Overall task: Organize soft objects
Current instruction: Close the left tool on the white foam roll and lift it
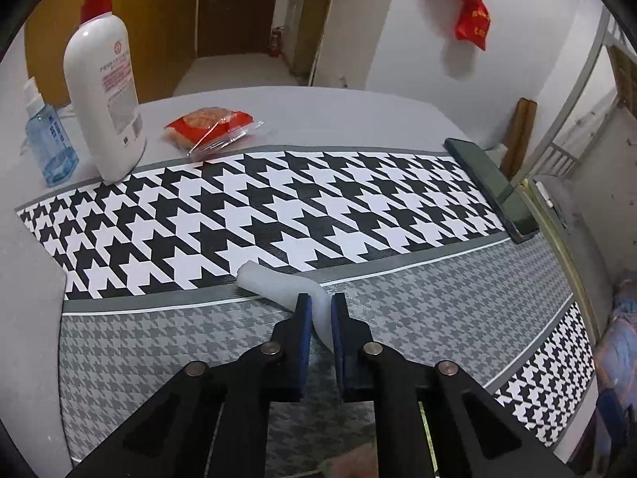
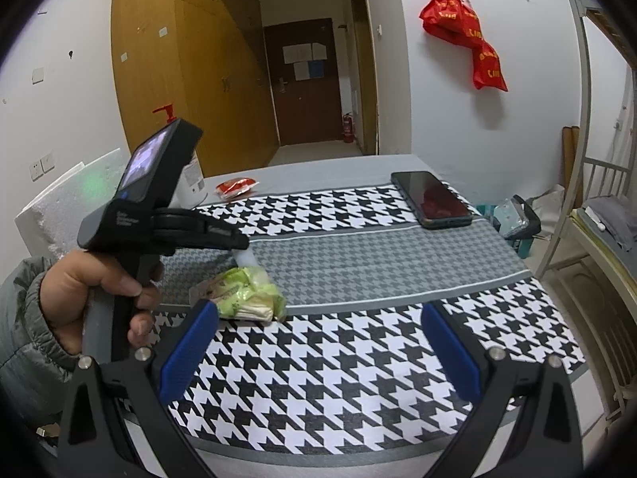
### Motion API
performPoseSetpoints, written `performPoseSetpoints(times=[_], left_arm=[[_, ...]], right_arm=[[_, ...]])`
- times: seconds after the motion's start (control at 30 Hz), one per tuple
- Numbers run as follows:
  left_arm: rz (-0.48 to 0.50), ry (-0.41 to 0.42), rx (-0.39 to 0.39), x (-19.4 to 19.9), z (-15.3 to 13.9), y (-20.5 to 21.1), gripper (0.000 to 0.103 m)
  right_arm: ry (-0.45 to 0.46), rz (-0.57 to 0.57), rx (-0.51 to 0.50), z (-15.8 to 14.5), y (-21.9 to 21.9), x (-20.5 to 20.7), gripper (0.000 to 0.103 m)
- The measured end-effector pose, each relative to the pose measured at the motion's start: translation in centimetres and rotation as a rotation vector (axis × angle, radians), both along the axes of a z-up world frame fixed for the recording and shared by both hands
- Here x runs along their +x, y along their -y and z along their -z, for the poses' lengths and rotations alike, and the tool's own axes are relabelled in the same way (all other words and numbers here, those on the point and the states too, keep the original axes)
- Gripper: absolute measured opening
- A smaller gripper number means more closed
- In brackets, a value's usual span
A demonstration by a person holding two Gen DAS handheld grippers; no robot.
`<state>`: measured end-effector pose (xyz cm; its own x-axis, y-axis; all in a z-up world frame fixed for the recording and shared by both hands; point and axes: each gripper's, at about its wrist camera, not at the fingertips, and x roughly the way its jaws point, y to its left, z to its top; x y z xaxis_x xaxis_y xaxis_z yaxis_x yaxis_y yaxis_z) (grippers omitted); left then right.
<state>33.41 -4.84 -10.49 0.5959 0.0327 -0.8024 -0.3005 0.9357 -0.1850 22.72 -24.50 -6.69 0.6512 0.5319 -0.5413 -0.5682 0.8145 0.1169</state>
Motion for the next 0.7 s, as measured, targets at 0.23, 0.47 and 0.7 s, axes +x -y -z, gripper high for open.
performPoseSetpoints(times=[0.23, 0.47, 0.7], left_arm=[[0.022, 0.043, -0.021, -2.3, -1.0, -1.5, 0.007], [0.14, 0.073, 0.148, -4.7, -3.0, -1.1, 0.007], [0.178, 0.075, 0.179, -5.4, -2.8, -0.8, 0.013]], right_arm=[[0.002, -0.021, -0.007, -0.1, -0.8, 0.0, 0.103], [0.006, -0.051, -0.029, -0.2, -2.3, -0.1, 0.103], [0.001, -0.07, -0.055, 0.0, -3.5, 0.3, 0.103]])
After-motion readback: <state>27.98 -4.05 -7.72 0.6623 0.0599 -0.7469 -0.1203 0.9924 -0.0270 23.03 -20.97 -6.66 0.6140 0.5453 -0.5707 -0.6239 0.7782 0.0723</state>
